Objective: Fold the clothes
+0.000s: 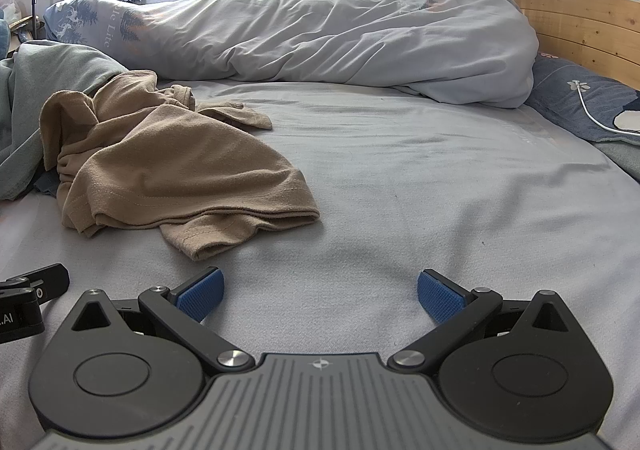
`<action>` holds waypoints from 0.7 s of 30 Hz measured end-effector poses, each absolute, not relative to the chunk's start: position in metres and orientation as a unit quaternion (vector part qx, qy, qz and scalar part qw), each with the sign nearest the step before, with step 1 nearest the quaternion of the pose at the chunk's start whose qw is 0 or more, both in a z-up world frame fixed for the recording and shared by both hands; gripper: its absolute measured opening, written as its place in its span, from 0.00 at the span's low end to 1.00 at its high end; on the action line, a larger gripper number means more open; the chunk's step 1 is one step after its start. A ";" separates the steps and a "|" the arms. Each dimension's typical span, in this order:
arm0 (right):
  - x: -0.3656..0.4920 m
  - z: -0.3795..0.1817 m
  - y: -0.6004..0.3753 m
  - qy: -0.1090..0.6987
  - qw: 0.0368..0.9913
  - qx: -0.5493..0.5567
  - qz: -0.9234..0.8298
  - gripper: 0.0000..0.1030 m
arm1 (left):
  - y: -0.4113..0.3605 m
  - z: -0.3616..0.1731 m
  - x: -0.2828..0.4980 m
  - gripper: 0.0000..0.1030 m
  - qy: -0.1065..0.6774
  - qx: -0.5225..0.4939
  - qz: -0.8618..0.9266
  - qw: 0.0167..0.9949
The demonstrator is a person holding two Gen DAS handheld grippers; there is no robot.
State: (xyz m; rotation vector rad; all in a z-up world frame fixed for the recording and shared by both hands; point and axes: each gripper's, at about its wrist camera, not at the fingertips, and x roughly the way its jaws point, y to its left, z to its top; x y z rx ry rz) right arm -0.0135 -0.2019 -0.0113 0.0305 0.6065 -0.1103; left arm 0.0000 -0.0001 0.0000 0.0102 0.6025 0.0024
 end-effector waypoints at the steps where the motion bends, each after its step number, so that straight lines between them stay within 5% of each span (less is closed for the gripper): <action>1: -0.014 -0.011 -0.202 0.298 0.953 0.015 -0.054 1.00 | 0.000 0.000 0.000 1.00 0.297 0.007 0.002 0.955; 21: -0.014 -0.011 -0.202 0.298 0.953 0.015 -0.054 1.00 | 0.000 0.000 0.000 1.00 0.297 0.004 0.001 0.955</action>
